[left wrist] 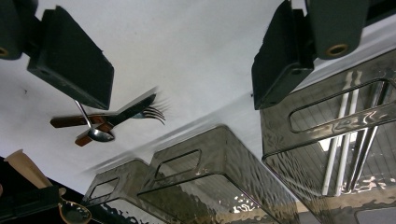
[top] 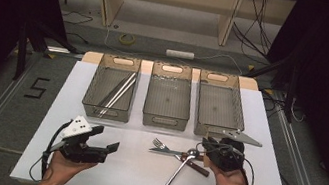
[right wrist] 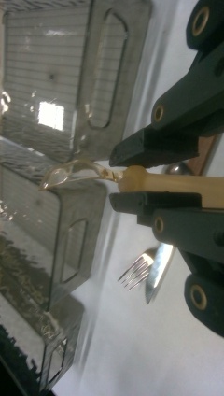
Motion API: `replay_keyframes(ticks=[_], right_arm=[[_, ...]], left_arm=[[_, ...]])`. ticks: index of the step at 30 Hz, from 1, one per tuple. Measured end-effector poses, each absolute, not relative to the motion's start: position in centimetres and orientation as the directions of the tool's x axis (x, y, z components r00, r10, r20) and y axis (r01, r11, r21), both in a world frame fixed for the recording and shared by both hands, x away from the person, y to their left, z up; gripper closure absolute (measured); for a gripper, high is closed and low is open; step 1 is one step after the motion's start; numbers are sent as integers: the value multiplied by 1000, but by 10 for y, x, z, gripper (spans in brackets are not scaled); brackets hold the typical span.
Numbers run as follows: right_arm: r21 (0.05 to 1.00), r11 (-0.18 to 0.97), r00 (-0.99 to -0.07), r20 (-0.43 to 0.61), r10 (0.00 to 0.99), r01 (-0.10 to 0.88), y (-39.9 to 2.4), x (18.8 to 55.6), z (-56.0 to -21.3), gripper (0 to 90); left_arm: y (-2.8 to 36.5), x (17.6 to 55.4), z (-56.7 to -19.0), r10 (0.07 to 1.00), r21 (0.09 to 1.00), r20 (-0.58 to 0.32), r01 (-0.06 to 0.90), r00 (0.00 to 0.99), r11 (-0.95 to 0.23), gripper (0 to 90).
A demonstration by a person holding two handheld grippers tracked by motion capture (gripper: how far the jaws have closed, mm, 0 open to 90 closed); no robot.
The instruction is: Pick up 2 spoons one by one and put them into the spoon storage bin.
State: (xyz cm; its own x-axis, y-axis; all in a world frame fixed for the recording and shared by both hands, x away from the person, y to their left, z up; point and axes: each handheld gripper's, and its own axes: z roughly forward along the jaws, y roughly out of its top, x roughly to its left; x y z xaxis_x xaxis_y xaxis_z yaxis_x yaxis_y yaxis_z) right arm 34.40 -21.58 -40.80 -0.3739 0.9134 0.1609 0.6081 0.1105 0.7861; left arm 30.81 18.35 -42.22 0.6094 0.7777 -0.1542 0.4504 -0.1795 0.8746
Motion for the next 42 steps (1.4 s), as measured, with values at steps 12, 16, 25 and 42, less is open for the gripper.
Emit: replay_keyframes(ticks=[12,16,25,42], right_arm=[[807,86,-401,194,895,584,-204,378,-390,775],[811,90,-414,196,889,578,-195,391,-386,775],[815,96,-430,197,881,571,-174,419,-376,775],[808,118,-438,185,880,578,-150,454,-370,775]], left_arm=[[185,308,-424,781,873,-154,453,605,-179,198],[186,308,-424,781,873,-159,455,604,-174,198],[186,308,-424,780,874,-157,454,605,-176,198],[186,308,-424,781,874,-159,453,605,-173,198]])
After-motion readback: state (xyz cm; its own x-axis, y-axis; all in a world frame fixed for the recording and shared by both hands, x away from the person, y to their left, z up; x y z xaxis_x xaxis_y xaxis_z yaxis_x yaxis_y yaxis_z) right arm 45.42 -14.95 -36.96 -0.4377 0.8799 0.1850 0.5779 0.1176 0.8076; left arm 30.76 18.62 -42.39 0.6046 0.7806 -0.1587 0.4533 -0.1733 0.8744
